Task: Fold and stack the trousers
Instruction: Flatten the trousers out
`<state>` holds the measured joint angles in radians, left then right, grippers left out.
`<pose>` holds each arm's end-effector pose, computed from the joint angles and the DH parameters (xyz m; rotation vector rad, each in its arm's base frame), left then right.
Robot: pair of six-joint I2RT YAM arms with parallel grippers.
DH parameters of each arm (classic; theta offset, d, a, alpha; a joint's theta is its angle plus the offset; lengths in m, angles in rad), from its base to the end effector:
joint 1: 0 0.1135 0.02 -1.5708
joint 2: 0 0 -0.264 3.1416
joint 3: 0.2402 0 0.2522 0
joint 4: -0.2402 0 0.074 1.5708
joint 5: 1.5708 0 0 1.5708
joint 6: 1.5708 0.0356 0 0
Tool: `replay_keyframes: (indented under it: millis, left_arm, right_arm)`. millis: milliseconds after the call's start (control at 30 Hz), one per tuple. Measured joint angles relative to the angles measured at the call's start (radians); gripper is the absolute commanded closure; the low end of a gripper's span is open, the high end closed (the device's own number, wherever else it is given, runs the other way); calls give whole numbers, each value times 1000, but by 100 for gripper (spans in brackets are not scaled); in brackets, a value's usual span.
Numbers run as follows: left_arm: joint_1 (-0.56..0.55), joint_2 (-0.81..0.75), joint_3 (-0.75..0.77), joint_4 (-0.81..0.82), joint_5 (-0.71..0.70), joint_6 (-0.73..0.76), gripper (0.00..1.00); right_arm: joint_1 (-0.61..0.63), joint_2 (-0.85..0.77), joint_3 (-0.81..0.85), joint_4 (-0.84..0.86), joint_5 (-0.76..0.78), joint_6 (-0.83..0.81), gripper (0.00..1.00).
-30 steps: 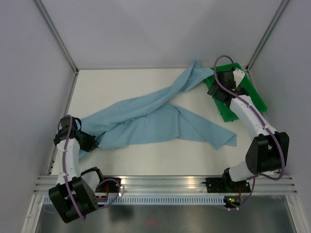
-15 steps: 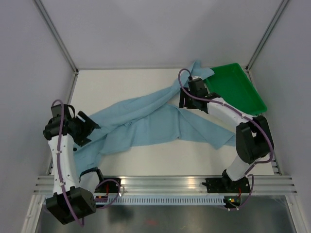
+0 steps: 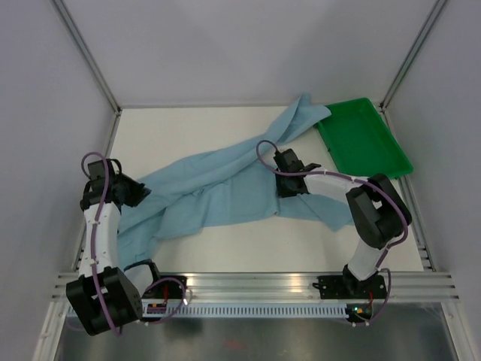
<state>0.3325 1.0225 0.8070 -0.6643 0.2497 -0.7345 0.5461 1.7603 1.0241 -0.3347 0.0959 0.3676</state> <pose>0.1954 0.0582 0.2614 -1.1605 2.1843 -0.4814 0.2957 0.1757 0.1567 -0.2035 2.6381 0.1840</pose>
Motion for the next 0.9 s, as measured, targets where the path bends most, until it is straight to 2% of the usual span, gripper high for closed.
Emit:
replay_keyframes:
  millis: [233,467,733,900]
  left_arm:
    - [1,158,68,16,-183,-69,89]
    - [31,278,119,42,-227,-91,90]
    - [55,322,113,-6,-303,-123,89]
    - [105,298,68,-6,-320,-154,91]
  right_arm:
    - [22,-59,-99,77,47,23,100]
    - [97,-250,-300,82,63,123,100]
    - [192,-369,-348,-121,68,240,98]
    - [191,-395,-251,-303,106,261,83]
